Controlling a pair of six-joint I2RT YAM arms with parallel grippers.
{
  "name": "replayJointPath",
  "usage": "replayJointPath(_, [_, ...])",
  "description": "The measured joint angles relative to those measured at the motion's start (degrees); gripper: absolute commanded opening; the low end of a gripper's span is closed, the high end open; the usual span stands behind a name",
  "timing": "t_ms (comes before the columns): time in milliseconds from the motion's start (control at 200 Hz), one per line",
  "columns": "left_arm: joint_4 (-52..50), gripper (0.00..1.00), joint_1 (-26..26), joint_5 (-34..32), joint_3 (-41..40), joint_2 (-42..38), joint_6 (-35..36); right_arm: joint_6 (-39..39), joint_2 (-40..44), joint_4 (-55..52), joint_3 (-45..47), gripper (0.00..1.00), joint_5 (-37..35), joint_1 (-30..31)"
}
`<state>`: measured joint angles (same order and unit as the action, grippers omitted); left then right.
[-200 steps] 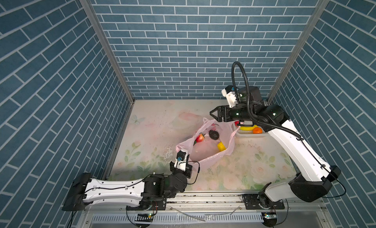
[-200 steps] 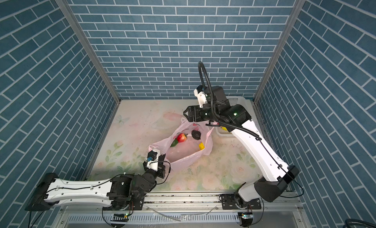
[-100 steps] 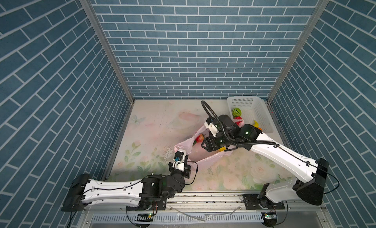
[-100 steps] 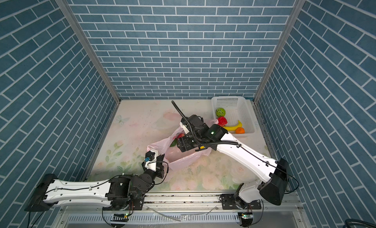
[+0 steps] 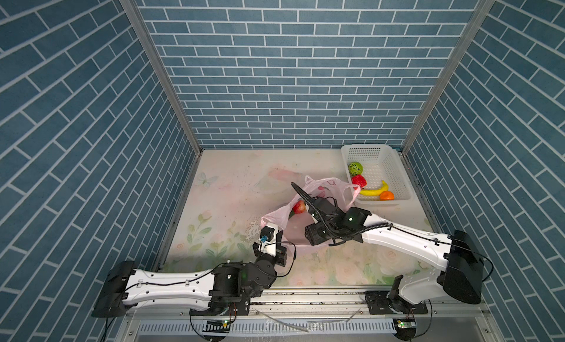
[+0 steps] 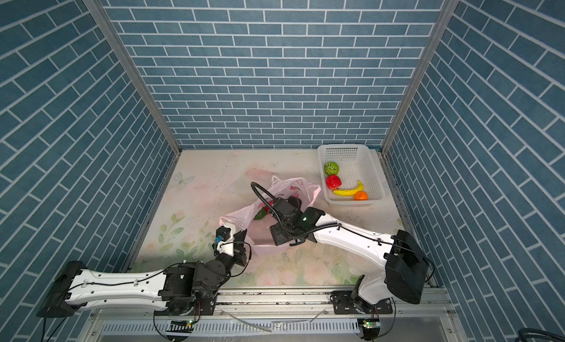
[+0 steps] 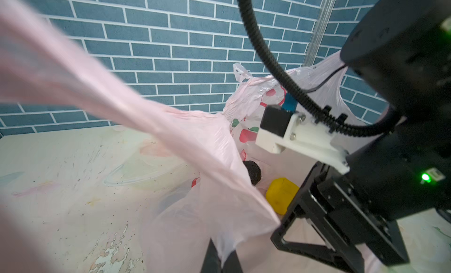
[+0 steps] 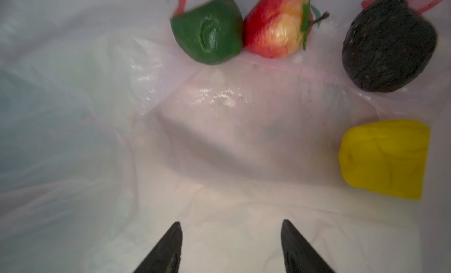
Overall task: Untie the knot of the plastic bag and take out the fruit
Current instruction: Pick up the fruit from the plastic bag.
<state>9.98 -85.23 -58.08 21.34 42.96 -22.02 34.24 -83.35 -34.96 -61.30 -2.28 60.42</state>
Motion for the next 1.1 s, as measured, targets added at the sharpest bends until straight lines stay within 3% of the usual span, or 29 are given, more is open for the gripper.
replayJointPath(265, [0.98,0.03,0.0,0.02,-0.52,-0.2,0.13,4.61,-9.16,2.67,1.16,0.66,5.07,0.44])
replayJointPath(525, [-4.76,0.03,-0.04,1.81,-0.52,-0.26,-4.31,7.78,-11.26,7.78,1.09,0.74,6.03,0.2])
replayJointPath(850, [-9.73,0.03,-0.04,2.91,-0.5,0.66,-8.13,15.8,-13.07,24.44,1.09,0.8,1.79,-2.38])
replayJointPath(1100, [-10.47,0.03,-0.04,2.75,-0.48,1.11,-7.96,21.38,-19.39,35.91,1.05,0.77,-0.94,-4.72])
